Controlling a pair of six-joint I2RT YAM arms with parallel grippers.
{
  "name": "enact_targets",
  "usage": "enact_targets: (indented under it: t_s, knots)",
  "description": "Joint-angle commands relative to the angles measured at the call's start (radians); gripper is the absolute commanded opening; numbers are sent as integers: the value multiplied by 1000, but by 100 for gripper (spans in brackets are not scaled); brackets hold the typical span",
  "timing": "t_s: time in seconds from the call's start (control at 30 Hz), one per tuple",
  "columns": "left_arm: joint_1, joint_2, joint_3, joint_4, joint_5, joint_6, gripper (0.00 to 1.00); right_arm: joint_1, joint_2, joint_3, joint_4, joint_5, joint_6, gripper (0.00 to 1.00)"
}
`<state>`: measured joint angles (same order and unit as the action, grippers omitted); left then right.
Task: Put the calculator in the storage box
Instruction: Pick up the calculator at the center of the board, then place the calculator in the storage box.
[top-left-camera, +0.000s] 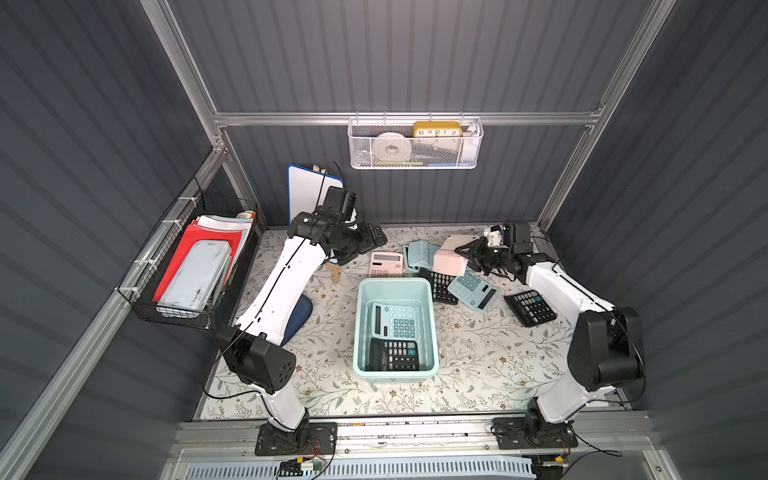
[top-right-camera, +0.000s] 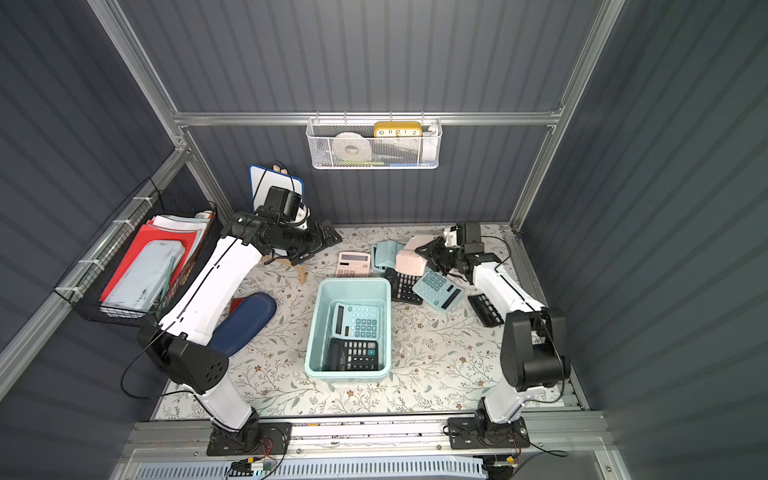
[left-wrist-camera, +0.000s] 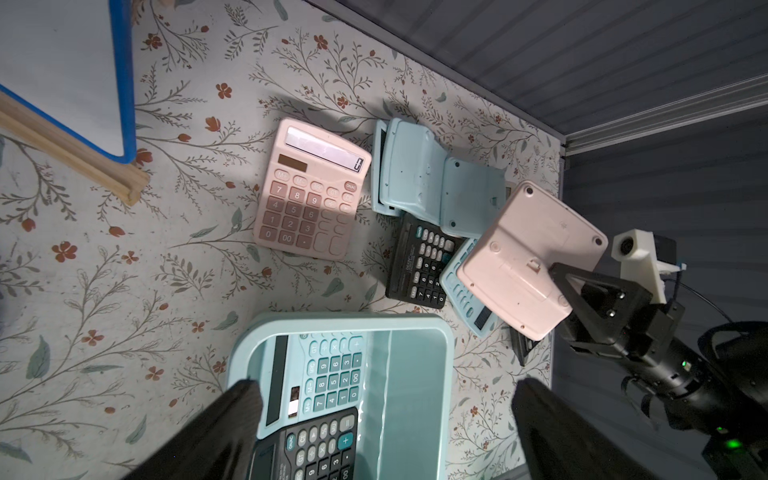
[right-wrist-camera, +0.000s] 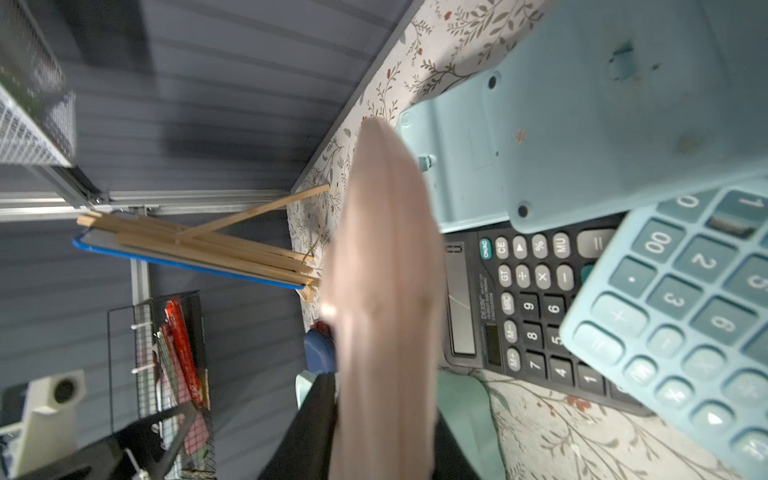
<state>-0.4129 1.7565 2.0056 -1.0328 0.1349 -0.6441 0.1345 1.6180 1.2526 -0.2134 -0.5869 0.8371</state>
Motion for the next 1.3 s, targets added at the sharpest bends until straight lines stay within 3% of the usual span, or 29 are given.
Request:
enact_targets:
  t_s: [0.0,0.13,0.23,0.33,0.7,0.93,1.27]
  knots:
    - [9,53,99,-84,58,-24,99,66,-61,45,-180,103,-149,11]
    - [30,144,288,-188,113,-53,100,170,-112,84,-307,220,-258,11]
    - [70,192,358,-203,254,-110,100,263,-129,121,-380,327,-346,10]
    - [94,193,332,-161,392,-188,100,344,-124,178,-460,457,-429,10]
    - [112,191,211,-67,639,-375,99,576,-77,332,-556,818,-673,10]
    - [107,199,154,-101,680,-368,98,673,-25,391,-550,969,-792,11]
    - [86,234,129,-128,713,-356,92,732,18,414,-496,1034,-872,11]
